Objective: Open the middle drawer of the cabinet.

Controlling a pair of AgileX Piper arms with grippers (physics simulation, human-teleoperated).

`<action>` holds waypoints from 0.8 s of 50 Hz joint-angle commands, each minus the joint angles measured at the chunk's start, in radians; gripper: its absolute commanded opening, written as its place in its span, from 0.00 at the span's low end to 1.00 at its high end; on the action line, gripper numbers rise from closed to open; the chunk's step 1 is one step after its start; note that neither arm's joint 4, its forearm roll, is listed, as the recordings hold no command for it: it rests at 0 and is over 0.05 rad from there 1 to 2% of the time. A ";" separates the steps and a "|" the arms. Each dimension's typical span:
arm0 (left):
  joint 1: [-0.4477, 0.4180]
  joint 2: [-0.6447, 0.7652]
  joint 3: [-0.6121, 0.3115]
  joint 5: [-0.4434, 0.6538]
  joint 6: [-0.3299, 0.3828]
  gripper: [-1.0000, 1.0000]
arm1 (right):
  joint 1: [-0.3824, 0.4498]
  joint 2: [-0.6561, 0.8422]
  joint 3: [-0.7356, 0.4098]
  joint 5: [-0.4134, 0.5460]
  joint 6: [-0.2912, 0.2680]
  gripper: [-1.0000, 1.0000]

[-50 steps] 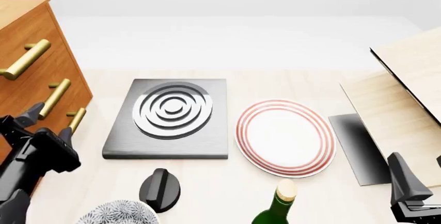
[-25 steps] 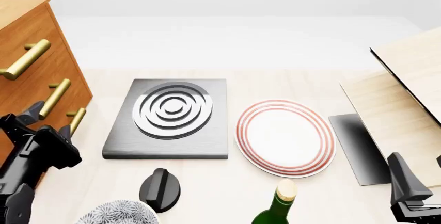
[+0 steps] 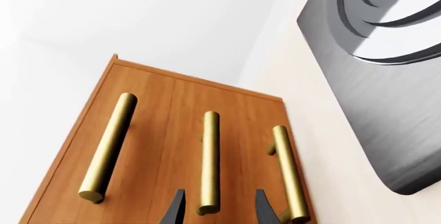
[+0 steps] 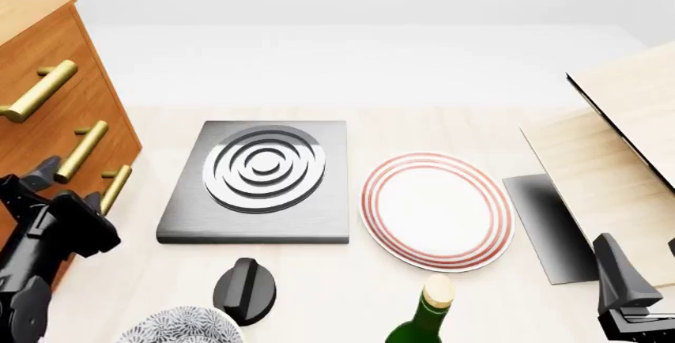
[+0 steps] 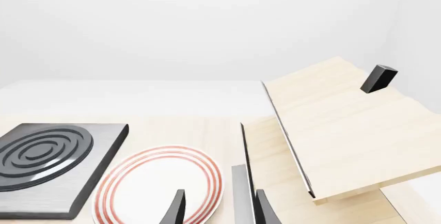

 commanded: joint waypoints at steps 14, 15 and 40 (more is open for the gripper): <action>0.033 0.039 -0.035 -0.005 -0.034 1.00 | 0.000 0.000 -0.001 -0.003 0.001 1.00; 0.037 0.038 -0.035 -0.005 -0.034 1.00 | 0.000 0.000 -0.001 -0.003 0.001 1.00; 0.061 0.048 -0.052 -0.005 -0.045 1.00 | 0.000 0.000 -0.001 -0.003 0.001 1.00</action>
